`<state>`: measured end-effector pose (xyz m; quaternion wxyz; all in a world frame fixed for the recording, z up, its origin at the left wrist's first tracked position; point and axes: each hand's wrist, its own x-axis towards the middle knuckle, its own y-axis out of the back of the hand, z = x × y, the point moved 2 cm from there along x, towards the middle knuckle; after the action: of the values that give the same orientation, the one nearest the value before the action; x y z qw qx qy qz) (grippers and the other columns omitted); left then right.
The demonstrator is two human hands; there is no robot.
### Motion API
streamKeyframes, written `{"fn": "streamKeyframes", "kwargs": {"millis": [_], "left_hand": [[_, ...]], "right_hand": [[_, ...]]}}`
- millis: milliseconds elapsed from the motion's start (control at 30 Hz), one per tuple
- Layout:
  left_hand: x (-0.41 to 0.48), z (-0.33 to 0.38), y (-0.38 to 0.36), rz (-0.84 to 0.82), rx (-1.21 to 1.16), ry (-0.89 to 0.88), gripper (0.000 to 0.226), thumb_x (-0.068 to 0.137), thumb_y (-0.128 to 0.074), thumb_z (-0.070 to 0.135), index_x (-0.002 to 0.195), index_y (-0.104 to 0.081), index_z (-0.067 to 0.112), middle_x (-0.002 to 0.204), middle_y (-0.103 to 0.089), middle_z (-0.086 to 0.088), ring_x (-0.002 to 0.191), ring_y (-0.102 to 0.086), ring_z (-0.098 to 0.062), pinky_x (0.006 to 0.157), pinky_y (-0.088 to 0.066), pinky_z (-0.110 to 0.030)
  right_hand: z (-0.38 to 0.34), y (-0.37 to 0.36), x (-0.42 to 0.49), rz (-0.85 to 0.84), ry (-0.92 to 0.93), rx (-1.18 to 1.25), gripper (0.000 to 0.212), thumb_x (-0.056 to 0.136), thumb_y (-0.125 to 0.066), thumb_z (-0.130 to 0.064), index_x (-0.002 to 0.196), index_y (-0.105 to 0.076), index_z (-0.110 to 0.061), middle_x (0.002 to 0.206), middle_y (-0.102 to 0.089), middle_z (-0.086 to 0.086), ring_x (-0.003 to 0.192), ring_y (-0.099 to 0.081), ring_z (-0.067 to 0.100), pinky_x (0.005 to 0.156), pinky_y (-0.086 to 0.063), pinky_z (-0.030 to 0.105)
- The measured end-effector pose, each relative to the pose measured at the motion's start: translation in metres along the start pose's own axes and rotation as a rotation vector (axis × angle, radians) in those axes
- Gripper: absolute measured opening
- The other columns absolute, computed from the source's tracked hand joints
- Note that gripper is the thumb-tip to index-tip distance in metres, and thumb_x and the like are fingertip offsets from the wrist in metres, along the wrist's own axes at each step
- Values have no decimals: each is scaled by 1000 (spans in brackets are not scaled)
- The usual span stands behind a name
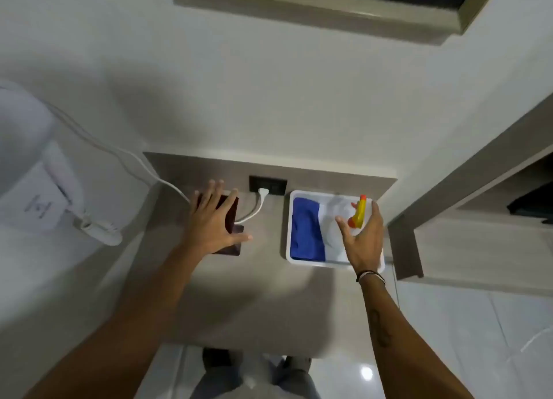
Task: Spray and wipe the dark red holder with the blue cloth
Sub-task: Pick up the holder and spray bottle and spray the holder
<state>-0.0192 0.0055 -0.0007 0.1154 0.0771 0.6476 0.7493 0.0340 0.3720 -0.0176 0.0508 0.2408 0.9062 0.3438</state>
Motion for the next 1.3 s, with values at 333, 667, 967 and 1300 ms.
{"fn": "streamKeyframes", "kwargs": {"millis": [333,667,967,1300], "left_hand": [[-2,-24,3,20,-257,5,110,58,-97,26,154,-45,15,150,-43,-5,141,-39,-31,113,-46,-52],[-31,-60,-10,-29,-720,0,107,59,-97,6,153,-47,18,144,-41,2,133,-47,-16,109,-39,-15],[-41,-74,-8,-99,-732,-74,105,58,-94,-4,152,-47,11,149,-44,-8,139,-46,-21,108,-34,-6],[-38,-72,-6,-130,-669,-128,108,56,-92,4,153,-47,18,146,-44,-2,138,-47,-20,107,-36,-7]], "right_hand": [[11,-29,15,48,-97,74,46,109,-60,-26,154,-52,-19,143,-68,7,122,-70,30,109,-58,52],[-60,14,-32,84,-3,551,31,96,-71,-55,124,-72,-43,103,-76,-19,95,-69,0,85,-62,22],[-97,-61,-135,-813,34,436,46,105,-65,-30,151,-56,-31,140,-67,-10,119,-63,-20,112,-51,14],[-90,-104,-134,-772,83,358,52,104,-65,-42,152,-58,-23,129,-76,1,113,-75,16,99,-62,27]]}}
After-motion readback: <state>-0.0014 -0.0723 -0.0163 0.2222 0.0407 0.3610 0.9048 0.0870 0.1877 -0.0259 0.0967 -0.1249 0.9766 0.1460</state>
